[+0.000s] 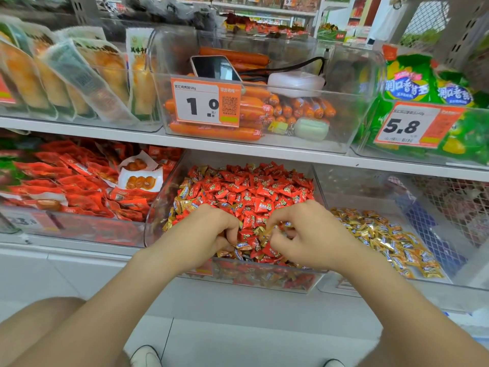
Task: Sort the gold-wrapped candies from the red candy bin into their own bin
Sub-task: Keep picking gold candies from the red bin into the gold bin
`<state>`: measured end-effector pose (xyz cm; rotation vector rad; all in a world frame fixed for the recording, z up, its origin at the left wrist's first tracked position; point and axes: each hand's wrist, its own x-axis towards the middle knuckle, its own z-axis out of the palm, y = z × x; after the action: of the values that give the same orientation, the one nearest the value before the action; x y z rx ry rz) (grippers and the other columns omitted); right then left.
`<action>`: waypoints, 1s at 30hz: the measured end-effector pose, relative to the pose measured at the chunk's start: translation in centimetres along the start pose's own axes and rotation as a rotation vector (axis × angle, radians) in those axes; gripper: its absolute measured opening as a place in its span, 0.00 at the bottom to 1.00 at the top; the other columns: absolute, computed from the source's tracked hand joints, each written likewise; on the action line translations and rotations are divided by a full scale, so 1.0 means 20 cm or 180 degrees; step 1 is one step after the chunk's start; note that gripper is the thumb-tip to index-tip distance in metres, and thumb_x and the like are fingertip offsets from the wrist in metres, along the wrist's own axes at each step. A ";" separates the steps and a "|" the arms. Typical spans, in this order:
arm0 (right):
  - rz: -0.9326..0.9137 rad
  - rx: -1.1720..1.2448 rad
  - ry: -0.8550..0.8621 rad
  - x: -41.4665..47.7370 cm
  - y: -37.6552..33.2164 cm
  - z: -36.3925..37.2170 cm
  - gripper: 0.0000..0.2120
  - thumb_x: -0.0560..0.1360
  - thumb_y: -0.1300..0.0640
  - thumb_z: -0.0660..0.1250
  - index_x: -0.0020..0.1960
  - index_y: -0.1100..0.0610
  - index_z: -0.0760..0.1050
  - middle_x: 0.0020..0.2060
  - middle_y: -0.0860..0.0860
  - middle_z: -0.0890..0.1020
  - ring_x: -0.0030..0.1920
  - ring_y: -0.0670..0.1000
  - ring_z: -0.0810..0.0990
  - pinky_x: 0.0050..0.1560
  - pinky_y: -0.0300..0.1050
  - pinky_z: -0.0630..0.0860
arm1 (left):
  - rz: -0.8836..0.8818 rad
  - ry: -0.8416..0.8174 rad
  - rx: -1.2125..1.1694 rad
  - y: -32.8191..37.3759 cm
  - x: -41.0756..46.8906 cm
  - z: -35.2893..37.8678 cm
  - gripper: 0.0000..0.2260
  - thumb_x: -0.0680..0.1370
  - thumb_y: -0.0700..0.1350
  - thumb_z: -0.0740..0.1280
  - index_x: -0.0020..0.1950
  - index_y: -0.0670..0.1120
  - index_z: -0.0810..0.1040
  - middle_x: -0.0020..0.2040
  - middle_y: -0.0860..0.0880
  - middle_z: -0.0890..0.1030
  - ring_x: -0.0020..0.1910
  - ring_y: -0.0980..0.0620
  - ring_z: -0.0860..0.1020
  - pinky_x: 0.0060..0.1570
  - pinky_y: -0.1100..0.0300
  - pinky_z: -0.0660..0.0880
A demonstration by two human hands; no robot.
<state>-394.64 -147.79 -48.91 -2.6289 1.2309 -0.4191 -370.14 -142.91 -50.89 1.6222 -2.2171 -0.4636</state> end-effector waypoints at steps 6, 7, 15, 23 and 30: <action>-0.0193 0.0427 0.0297 0.01 -0.02 -0.01 0.21 0.83 0.38 0.62 0.35 0.46 0.77 0.31 0.44 0.78 0.38 0.45 0.77 0.42 0.46 0.73 | -0.0198 0.0275 -0.0395 0.00 -0.02 0.00 0.11 0.76 0.33 0.75 0.39 0.48 0.83 0.39 0.52 0.85 0.39 0.68 0.82 0.42 0.73 0.75; -0.0191 0.0469 0.0399 0.02 -0.03 0.00 0.21 0.84 0.39 0.61 0.36 0.48 0.77 0.33 0.45 0.78 0.40 0.44 0.76 0.44 0.46 0.71 | -0.0250 0.0357 -0.0450 0.00 -0.02 -0.01 0.12 0.76 0.34 0.77 0.38 0.49 0.83 0.38 0.53 0.85 0.39 0.67 0.82 0.41 0.74 0.74; 0.0274 0.1388 0.0602 0.08 -0.10 0.09 0.10 0.87 0.51 0.61 0.62 0.49 0.80 0.35 0.47 0.84 0.31 0.46 0.81 0.36 0.39 0.76 | -0.0662 0.1233 -0.1002 0.03 -0.03 -0.03 0.11 0.73 0.44 0.81 0.36 0.54 0.82 0.37 0.62 0.82 0.38 0.64 0.77 0.41 0.71 0.68; -0.0019 0.1533 0.0358 0.12 -0.22 0.14 0.13 0.87 0.49 0.61 0.70 0.46 0.75 0.37 0.46 0.82 0.36 0.40 0.78 0.36 0.32 0.70 | -0.0898 0.1316 -0.2067 0.10 -0.02 -0.01 0.05 0.75 0.39 0.79 0.44 0.45 0.85 0.40 0.48 0.87 0.40 0.52 0.86 0.38 0.65 0.80; 0.0578 0.1286 0.1457 0.11 -0.15 0.11 0.07 0.85 0.46 0.65 0.56 0.47 0.79 0.34 0.44 0.82 0.34 0.44 0.79 0.37 0.39 0.68 | -0.1343 0.1482 -0.3253 0.25 0.04 0.03 0.12 0.74 0.37 0.80 0.55 0.45 0.85 0.44 0.46 0.88 0.46 0.48 0.88 0.46 0.53 0.85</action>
<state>-390.27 -147.48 -49.70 -2.1215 1.3208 -1.1470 -374.86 -142.14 -49.01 1.3652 -0.9785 -0.9930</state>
